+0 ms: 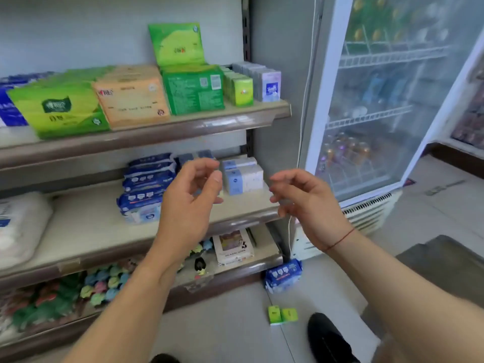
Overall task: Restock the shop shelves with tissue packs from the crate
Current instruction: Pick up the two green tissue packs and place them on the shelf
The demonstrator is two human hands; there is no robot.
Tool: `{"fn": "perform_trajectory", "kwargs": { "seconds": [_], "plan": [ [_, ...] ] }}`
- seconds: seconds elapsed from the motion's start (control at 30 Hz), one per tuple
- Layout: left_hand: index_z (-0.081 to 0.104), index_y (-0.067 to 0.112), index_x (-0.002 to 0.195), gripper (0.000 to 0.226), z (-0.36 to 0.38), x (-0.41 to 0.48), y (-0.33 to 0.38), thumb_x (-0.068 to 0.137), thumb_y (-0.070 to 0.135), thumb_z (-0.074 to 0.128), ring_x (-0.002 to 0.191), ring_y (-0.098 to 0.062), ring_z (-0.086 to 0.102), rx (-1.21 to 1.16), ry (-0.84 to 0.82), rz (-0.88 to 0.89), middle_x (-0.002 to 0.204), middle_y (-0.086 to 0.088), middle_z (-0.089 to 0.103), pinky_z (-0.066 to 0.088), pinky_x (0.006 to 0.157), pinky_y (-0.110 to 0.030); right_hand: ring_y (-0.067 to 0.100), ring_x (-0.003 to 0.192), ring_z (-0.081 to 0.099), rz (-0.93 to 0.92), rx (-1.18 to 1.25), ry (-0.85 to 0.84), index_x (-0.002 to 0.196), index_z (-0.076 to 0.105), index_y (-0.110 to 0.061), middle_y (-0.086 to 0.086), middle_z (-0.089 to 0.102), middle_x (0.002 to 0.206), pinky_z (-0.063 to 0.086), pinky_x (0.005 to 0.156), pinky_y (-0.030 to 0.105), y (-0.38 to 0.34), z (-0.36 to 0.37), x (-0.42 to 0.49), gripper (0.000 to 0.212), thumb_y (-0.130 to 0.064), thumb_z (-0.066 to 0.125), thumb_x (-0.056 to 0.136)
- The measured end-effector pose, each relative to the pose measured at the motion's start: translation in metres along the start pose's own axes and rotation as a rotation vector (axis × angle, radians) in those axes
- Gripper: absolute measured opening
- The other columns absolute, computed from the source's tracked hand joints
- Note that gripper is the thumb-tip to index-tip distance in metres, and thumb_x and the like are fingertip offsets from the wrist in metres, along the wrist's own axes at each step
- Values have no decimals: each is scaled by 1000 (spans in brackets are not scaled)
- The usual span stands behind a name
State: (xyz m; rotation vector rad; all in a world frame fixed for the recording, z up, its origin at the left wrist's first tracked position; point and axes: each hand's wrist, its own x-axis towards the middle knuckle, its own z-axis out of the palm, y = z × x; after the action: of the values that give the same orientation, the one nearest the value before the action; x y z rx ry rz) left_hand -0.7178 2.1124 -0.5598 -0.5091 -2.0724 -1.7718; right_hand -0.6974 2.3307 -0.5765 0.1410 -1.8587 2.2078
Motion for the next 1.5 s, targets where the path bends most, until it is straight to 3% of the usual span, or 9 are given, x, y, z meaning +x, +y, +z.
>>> {"fn": "perform_trajectory", "kwargs": {
  "seconds": [0.1,0.3,0.47,0.63,0.8,0.97,1.13,1.33,1.5],
  "plan": [
    [66,37,114,17,19,-23,-42,99,28,65,101,-19,68,10,-88,-137,105,11,68,62,80,-49,24,76,62,91,-61,83,97,73,-7,13,68,88,43,54,31,30,-39,-9,18,6,62,92],
    [68,31,118,19,50,-28,-68,99,26,66,104,-18,68,2,-178,-186,105,12,66,64,77,-43,24,73,65,211,-157,158,102,71,4,16,68,89,44,51,29,65,-80,-28,19,9,59,88],
    [68,27,117,19,72,-37,-75,99,22,66,98,-16,66,-9,-229,-182,103,7,67,64,76,-39,26,78,66,208,-157,177,98,75,-4,14,69,89,45,52,29,70,-106,-39,21,8,60,88],
    [68,23,117,19,86,-32,-69,99,22,66,93,-24,68,18,-254,-181,102,5,67,55,67,-16,25,79,68,199,-206,174,100,74,-1,16,70,91,48,54,31,70,-115,-33,20,7,60,89],
    [68,26,114,18,100,-46,-91,96,25,67,88,-20,67,45,-311,-234,98,4,67,62,69,-31,24,78,70,310,-315,169,101,75,-3,10,71,87,49,53,27,90,-123,-33,21,4,60,87],
    [67,37,108,20,116,-87,-146,87,39,70,86,-11,69,199,-399,-373,92,14,70,62,81,-48,22,81,71,504,-506,120,93,74,-11,12,74,91,54,55,28,146,-134,-54,18,0,60,88],
    [66,20,122,35,120,-118,-211,91,33,74,97,-17,68,544,-660,-331,112,1,70,53,89,-33,18,81,68,666,-638,72,97,72,-12,13,72,100,55,57,27,211,-142,-67,17,-4,58,93],
    [57,21,132,46,129,-145,-291,91,37,71,114,-25,60,778,-887,-380,128,-4,61,50,99,-38,28,95,70,756,-952,-113,104,76,-20,5,73,109,60,88,41,295,-161,-70,25,-8,61,88],
    [51,17,140,55,149,-172,-355,92,35,69,126,-31,54,856,-997,-478,136,-13,52,45,105,-38,24,108,64,784,-1099,-212,115,73,-20,3,69,120,54,91,35,363,-163,-80,29,-9,62,90]
  ]
}}
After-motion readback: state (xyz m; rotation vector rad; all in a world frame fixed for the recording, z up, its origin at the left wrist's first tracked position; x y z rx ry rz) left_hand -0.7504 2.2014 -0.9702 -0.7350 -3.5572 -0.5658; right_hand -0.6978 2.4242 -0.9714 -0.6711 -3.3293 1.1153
